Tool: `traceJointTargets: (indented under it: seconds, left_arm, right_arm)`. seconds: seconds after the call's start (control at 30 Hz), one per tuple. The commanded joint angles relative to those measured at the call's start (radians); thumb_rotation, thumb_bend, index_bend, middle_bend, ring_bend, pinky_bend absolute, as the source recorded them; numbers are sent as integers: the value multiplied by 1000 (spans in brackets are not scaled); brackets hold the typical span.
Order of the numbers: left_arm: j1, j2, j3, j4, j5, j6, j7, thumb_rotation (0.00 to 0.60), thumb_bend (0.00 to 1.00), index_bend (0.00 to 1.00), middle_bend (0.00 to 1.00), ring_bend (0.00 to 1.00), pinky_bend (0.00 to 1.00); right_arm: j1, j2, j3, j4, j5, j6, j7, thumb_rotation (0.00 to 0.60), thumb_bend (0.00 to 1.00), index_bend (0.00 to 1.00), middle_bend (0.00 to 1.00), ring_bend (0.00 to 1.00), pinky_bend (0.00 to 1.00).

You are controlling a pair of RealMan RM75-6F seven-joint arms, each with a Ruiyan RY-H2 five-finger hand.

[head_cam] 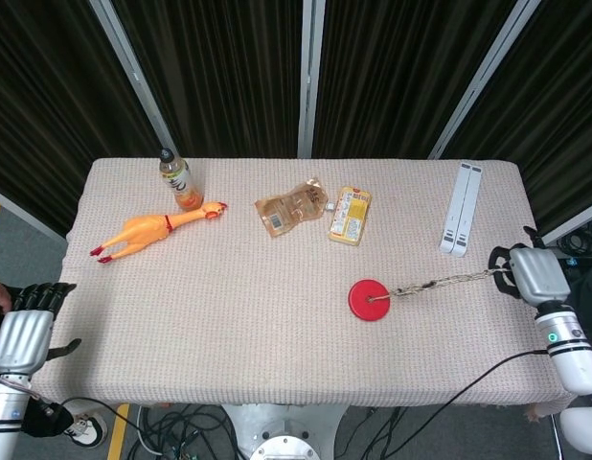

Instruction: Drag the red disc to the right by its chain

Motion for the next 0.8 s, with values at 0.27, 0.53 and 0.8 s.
traceJointTargets:
  seconds: [0.27,0.53,0.8]
  left_arm:
    - [-6,-8,2,3,-12,-20,-3,600,11,186,166,126,148]
    - [-7,-13,2,6,-11,-18,-1,600,11,186,166,126,148]
    - [-7,-14,2,8,-12,-15,-6,600,11,186,166,126,148]
  right_arm:
    - [-49,22,50,97,58,-46,53,600,541,980,947,408,41]
    - [-53,20,87,116,57,-70,78,600,548,981,947,408,41]
    - [18,26,141,-54,-50,-46,39,600,548,981,947,408,41]
